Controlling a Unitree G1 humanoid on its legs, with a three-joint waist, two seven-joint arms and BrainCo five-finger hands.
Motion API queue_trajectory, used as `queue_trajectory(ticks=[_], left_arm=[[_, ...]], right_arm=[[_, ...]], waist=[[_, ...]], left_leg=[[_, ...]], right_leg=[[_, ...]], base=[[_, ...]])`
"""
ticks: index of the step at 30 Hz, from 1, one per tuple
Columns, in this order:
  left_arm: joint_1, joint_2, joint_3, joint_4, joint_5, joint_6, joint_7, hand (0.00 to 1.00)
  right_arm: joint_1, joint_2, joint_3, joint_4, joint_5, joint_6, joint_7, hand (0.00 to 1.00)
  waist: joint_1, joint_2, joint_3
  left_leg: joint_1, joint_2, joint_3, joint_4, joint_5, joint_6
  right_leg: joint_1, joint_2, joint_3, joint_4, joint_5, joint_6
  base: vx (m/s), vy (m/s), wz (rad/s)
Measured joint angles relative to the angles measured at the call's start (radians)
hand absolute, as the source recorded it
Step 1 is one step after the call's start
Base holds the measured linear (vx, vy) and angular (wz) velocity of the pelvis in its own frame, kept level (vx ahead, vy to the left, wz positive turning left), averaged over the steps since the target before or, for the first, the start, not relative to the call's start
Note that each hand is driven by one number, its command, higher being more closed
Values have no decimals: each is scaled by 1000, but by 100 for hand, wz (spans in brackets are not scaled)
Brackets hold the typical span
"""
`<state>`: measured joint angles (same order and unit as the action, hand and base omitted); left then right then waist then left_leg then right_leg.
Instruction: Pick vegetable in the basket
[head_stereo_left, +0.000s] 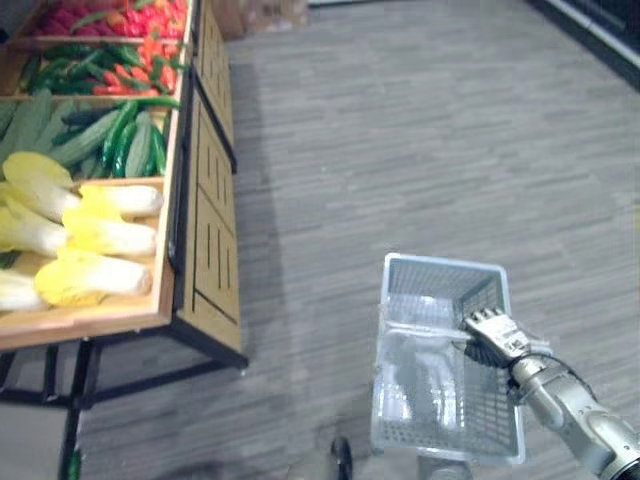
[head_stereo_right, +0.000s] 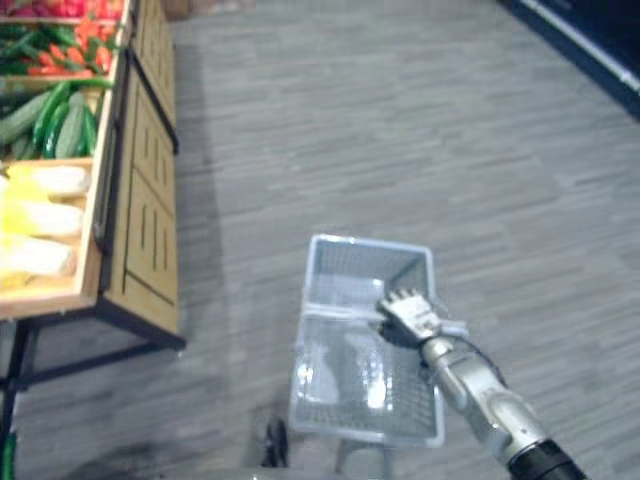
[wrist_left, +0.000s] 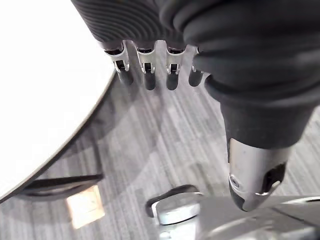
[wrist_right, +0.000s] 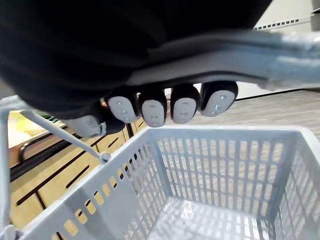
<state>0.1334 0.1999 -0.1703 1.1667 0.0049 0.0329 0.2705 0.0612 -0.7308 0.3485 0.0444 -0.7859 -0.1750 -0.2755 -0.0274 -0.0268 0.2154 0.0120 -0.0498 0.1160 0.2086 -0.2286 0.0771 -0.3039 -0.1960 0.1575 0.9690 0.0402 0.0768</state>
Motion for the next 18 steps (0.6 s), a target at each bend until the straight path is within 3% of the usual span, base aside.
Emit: queue_trajectory(ticks=[1, 2, 5, 7, 8, 10, 11, 12, 13, 14, 15, 17, 18], left_arm=[[-30, 0, -23, 0, 0, 0, 0, 0], [-49, 0, -27, -5, 0, 0, 2, 0], [-81, -2, -26, -19, 0, -1, 6, 0], [-87, -6, -19, -31, 3, -1, 6, 0], [-87, -9, -18, -32, 10, 0, 6, 0], [-74, -16, 14, -34, 20, -1, 6, 0], [-66, -12, 29, -33, 20, -1, 7, 0], [-55, -5, 54, -25, 20, 1, 7, 0], [-54, -25, 75, -14, 20, 1, 6, 0], [-53, -39, 85, -13, 20, 1, 7, 0], [-51, -50, 102, -13, 20, 0, 8, 0], [-47, -60, 138, -12, 16, 0, 9, 0], [-47, -62, 147, -12, 5, 2, 13, 0]], right_arm=[[2, 17, -15, 29, 0, 12, -2, 100], [3, 27, -27, 39, -1, 21, -2, 100], [2, 33, -48, 44, 0, 23, -2, 100], [4, 36, -72, 50, 1, 23, -2, 100], [4, 36, -78, 50, 1, 22, -3, 100], [12, 38, -99, 50, 1, 24, -3, 100], [15, 41, -100, 50, 1, 24, -3, 100], [23, 44, -110, 53, 1, 30, -3, 100], [24, 43, -130, 59, 1, 40, -3, 100], [24, 40, -140, 65, 1, 40, -2, 100], [21, 41, -148, 79, 1, 42, -2, 100], [20, 40, -146, 94, 1, 56, 3, 100], [23, 34, -145, 95, 1, 64, 3, 100]], waist=[[-4, 3, 5], [-6, 11, 10], [-14, 19, 17], [-29, 24, 22], [-31, 25, 23], [-27, 5, 19], [-27, -7, 19], [-27, -19, 19], [-28, 8, 11], [-28, 21, 6], [-27, 45, -5], [-26, 55, -7], [-27, 54, -6]], left_leg=[[66, -4, -44, -24, -6, 10], [107, 1, -62, -45, -6, 10], [155, 7, -111, -66, -7, 12], [190, 23, -151, -85, -11, 5], [197, 29, -160, -88, -16, -5], [245, 41, -196, -102, -51, -64], [258, 41, -214, -100, -63, -84], [286, 55, -249, -86, -91, -113], [265, 92, -288, -36, -95, -121], [243, 110, -302, -4, -87, -128], [216, 133, -322, 38, -63, -138], [144, 155, -358, 166, 46, -137], [78, 158, -343, 288, 159, -143]], right_leg=[[-46, 2, -63, 101, -95, -54], [-73, 9, -130, 75, -143, -58], [-113, 28, -215, -127, -171, -73], [-111, 54, -215, -480, -139, -37], [-111, 58, -201, -566, -125, -16], [-105, 44, -132, -839, -32, 30], [-100, 32, -118, -859, -30, 34], [-97, 21, -111, -827, 68, 36], [-125, 34, -140, -729, 83, 23], [-139, 43, -165, -686, 46, 6], [-148, 52, -194, -634, 11, -19], [-121, 45, -277, -571, -56, -56], [-62, 29, -330, -589, -86, -66]], base=[[477, 38, 60], [398, 24, 62], [414, -22, 62], [436, -117, 85], [469, -171, 72], [516, -240, 69], [554, -346, 80], [556, -390, 87], [544, -394, 87], [556, -373, 72], [588, -387, 65], [623, -404, 96], [578, -385, 125]])
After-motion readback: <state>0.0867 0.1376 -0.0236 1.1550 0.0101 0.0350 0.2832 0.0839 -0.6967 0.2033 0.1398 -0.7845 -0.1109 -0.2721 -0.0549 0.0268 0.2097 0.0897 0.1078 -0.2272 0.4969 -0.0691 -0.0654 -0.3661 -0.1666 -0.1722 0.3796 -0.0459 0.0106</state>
